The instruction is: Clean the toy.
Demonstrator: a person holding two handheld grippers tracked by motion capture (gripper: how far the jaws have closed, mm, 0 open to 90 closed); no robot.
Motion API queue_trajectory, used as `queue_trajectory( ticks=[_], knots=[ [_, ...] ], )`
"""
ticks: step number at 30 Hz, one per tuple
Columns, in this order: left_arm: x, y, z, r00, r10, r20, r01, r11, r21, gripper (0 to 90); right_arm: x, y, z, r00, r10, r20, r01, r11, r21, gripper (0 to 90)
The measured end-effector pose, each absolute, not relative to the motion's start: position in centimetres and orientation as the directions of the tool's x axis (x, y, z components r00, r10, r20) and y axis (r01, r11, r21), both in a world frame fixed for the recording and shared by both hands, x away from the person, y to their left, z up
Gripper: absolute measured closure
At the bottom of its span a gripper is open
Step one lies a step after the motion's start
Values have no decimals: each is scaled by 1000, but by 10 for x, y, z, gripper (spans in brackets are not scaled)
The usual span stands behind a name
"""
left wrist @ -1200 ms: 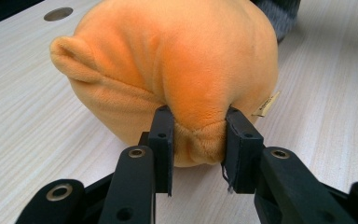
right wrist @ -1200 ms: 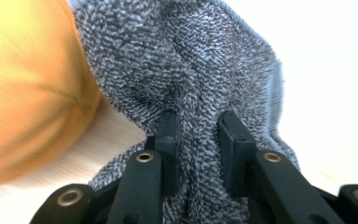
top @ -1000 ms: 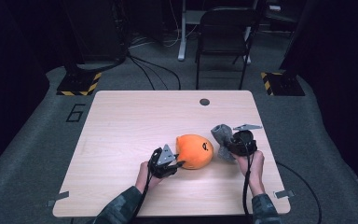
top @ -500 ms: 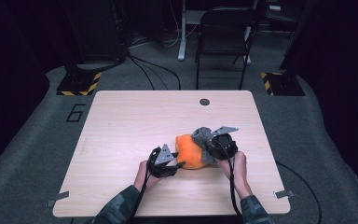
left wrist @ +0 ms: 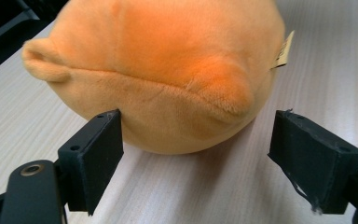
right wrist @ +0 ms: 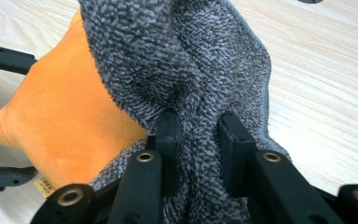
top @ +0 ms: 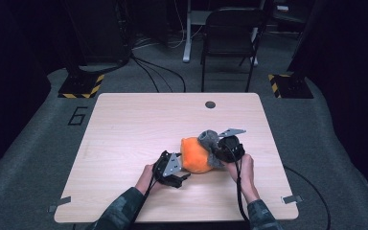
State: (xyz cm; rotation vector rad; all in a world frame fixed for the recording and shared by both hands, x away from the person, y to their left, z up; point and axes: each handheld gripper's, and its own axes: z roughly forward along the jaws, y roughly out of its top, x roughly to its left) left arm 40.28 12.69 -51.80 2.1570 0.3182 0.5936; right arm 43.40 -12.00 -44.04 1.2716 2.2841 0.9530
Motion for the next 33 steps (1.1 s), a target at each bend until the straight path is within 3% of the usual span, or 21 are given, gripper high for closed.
queue_trajectory(
  ticks=[20,33],
  knots=[
    [405,121,-528,830,424,361,-5,-642,766,164,435,-120,-442,-534,845,19,611,370,700,723],
    [403,121,-529,803,453,387,-13,-636,771,511,435,-120,-443,-533,846,30,612,360,704,723]
  ],
)
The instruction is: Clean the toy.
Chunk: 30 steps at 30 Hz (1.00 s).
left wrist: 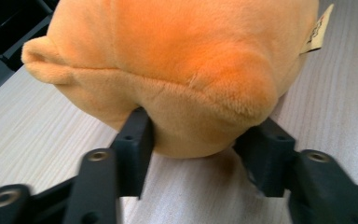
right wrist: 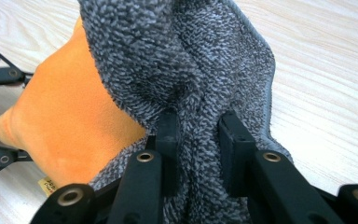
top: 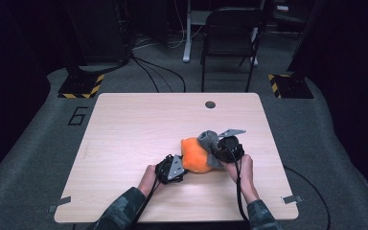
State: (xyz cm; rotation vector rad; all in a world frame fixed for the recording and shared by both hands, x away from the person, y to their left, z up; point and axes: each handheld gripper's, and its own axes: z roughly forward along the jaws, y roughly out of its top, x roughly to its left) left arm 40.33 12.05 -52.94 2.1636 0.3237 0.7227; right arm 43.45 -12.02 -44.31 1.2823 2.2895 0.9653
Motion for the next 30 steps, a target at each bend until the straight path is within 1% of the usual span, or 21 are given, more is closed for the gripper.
queue_trajectory(
  ticks=[4,8,9,15,16,18,20,23,25,30],
  knots=[
    [403,120,-529,800,465,380,-3,-630,777,607,434,-123,-442,-533,845,47,612,347,710,721],
    [404,121,-529,799,474,371,1,-617,787,649,431,-128,-435,-530,847,50,595,329,733,720],
    [404,121,-529,799,473,370,3,-618,786,656,430,-132,-432,-532,846,27,583,344,736,721],
    [404,122,-529,799,476,368,7,-619,786,675,416,-176,-417,-422,906,26,604,260,754,720],
    [404,122,-529,799,475,368,5,-618,786,675,413,-184,-418,-402,916,6,611,263,747,719],
    [404,122,-529,800,472,370,-1,-616,787,676,409,-199,-425,-368,929,25,638,233,734,717],
    [404,122,-529,799,471,375,-3,-619,785,682,404,-206,-437,-335,942,16,675,228,702,715],
    [404,122,-529,800,462,384,-16,-623,782,728,402,-212,-453,-316,949,-2,713,239,659,712],
    [404,121,-529,796,457,396,-22,-633,774,765,404,-215,-457,-310,951,12,721,227,654,711],
    [405,122,-529,801,454,390,-24,-626,779,804,411,-213,-459,-321,947,23,720,228,655,710]
  ],
)
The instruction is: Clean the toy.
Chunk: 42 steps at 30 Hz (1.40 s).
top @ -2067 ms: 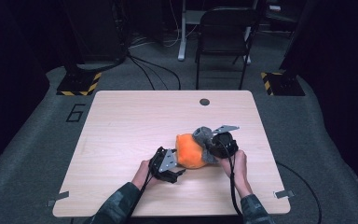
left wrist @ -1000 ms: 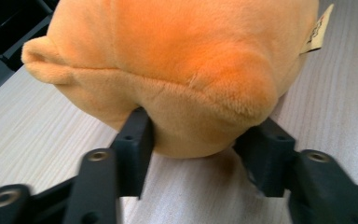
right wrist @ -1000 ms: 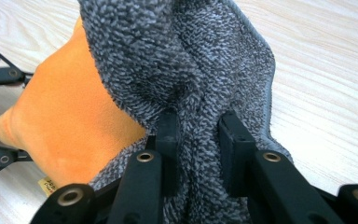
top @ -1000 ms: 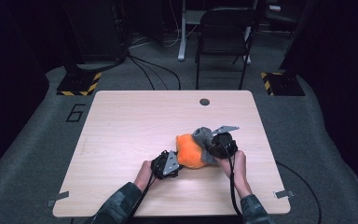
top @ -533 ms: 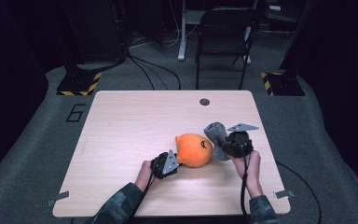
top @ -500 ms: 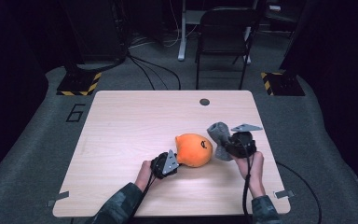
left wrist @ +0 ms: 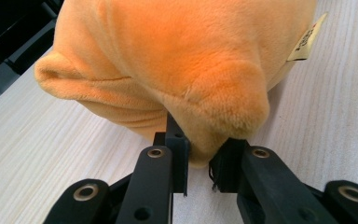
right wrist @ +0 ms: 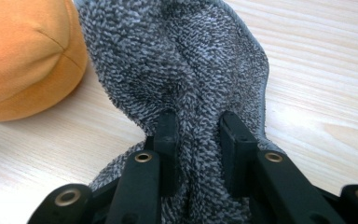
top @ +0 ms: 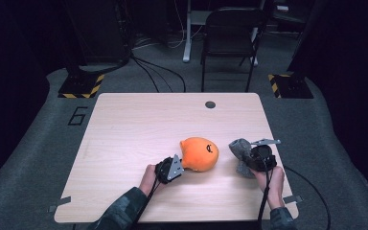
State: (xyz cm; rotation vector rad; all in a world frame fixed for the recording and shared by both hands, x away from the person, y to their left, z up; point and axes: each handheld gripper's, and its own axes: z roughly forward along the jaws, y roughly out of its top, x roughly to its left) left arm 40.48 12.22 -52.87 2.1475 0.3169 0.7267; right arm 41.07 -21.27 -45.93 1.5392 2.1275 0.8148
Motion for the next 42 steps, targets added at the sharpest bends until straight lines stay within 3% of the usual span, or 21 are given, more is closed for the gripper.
queue_trajectory(
  ticks=[9,16,27,35,42],
  knots=[
    [409,126,-501,840,510,184,113,-497,861,822,413,-220,-459,-311,950,28,718,215,662,710],
    [411,134,-473,856,515,-37,269,-382,884,819,414,-226,-460,-298,954,37,722,200,663,709],
    [416,147,-450,816,511,-271,474,-322,820,811,414,-223,-459,-302,953,36,725,205,657,709],
    [428,153,-461,762,482,-432,601,-279,749,808,414,-221,-460,-297,954,35,730,203,652,710],
    [439,149,-488,728,501,-469,654,-299,695,804,418,-215,-467,-306,951,37,740,214,638,710]
  ],
)
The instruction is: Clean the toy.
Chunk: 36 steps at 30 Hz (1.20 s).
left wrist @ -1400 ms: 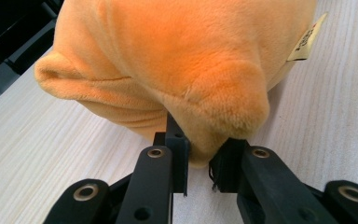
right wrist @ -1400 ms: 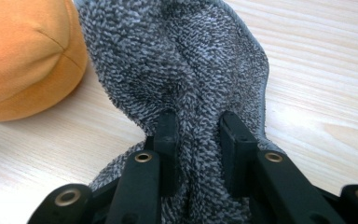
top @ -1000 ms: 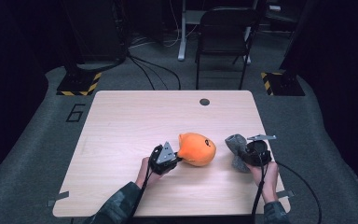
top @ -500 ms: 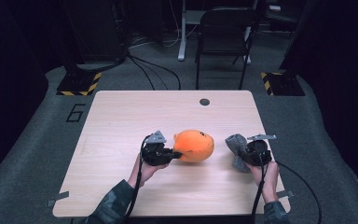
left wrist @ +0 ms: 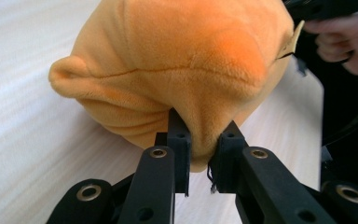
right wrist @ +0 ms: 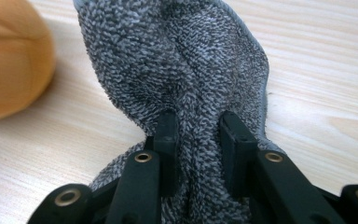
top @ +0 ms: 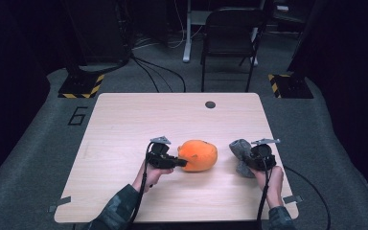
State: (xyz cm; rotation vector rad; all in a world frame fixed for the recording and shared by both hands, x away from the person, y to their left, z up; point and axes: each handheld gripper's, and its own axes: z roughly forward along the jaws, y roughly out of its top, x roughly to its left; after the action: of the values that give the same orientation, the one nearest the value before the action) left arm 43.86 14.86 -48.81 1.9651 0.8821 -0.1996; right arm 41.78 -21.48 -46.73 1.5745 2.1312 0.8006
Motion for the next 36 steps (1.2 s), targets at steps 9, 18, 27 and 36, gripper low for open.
queue_trajectory(
  ticks=[9,18,27,36],
  knots=[
    [438,150,-487,729,508,-459,647,-293,704,795,402,-187,-425,-396,917,55,646,236,726,710],
    [433,144,-485,764,513,-391,593,-319,739,792,390,-108,-389,-540,842,11,571,357,739,707],
    [430,140,-485,789,510,-343,550,-335,765,795,396,-64,-401,-596,803,-20,554,429,714,700],
    [431,139,-489,798,492,-347,541,-333,772,795,398,-69,-410,-580,811,-76,550,458,698,703]
  ],
)
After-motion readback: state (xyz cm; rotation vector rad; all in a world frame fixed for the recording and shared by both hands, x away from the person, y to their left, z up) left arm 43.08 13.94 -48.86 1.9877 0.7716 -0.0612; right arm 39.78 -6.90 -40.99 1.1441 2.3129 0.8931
